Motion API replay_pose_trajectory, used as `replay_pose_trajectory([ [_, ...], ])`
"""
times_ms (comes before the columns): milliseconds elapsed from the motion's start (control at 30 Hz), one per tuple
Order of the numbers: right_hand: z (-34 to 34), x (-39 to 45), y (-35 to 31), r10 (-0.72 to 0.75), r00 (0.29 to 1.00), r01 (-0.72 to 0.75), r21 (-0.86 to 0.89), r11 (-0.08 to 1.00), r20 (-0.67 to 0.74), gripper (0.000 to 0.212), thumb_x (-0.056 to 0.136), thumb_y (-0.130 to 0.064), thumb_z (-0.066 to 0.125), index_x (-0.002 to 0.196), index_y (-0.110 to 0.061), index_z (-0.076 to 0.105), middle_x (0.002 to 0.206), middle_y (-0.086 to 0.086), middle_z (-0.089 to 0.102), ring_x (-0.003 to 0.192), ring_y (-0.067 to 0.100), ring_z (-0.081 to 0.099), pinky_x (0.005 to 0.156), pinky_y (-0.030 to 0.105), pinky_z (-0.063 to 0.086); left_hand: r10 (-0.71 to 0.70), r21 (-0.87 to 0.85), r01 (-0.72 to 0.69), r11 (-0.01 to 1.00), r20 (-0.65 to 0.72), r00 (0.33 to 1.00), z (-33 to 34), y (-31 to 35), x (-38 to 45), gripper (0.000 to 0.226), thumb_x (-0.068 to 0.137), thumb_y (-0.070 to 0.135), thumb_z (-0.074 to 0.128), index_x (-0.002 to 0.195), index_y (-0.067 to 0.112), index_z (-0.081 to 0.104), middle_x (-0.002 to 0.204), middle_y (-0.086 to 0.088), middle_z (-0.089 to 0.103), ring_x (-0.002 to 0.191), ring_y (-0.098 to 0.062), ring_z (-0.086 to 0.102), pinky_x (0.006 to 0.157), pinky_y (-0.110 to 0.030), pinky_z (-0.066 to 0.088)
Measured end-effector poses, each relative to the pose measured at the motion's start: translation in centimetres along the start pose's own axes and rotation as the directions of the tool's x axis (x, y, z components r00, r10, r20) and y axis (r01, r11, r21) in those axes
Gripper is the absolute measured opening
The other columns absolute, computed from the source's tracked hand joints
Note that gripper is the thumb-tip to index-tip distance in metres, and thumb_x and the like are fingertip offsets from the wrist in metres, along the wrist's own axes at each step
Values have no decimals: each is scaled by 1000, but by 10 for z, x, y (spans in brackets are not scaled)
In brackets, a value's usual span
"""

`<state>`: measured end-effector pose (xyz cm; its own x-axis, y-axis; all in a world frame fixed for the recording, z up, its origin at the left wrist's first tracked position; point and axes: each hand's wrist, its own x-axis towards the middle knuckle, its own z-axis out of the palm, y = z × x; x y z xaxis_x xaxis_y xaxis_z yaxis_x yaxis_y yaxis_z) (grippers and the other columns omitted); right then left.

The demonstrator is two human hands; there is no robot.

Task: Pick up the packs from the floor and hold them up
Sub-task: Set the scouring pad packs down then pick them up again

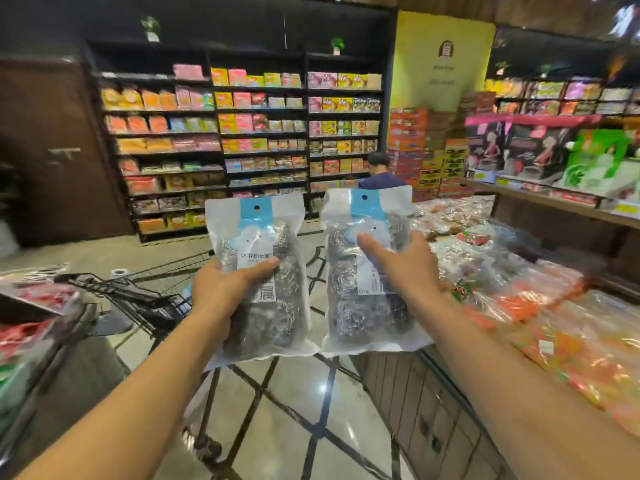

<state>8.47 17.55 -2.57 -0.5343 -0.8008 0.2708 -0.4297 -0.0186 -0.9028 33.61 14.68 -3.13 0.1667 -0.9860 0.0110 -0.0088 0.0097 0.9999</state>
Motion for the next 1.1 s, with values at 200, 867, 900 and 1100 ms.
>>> replay_pose_trajectory([
  [200,100,81,-13,-26,998,27,-20,999,53,93,69,-75,78,139,-20,53,132,0,64,122,28,62,101,48,51,-18,-11,18,1000,-10,1000,-18,-6,119,58,60,31,98,110,18,71,92,-3,81,82,-25,78,78,-41,62],
  [867,371,352,-26,-83,985,75,57,996,151,80,71,-73,79,130,-22,56,115,-3,64,105,22,63,87,41,52,-60,-25,57,998,-166,984,-20,-13,469,63,59,29,99,110,15,65,88,-6,80,74,-25,78,65,-36,60],
  [900,384,368,-24,-83,984,75,59,995,156,81,72,-72,79,130,-21,56,115,-3,65,104,22,62,86,40,51,-60,-23,57,998,-175,983,-17,-14,488,64,57,30,100,110,16,67,87,-5,81,74,-25,79,69,-39,62],
  [1100,464,467,-26,-81,969,61,92,994,233,75,75,-68,80,127,-20,56,111,-4,62,103,20,59,86,38,48,-53,-13,52,999,-270,961,-11,-19,598,67,52,33,102,109,18,71,88,-3,82,79,-25,80,82,-48,64],
])
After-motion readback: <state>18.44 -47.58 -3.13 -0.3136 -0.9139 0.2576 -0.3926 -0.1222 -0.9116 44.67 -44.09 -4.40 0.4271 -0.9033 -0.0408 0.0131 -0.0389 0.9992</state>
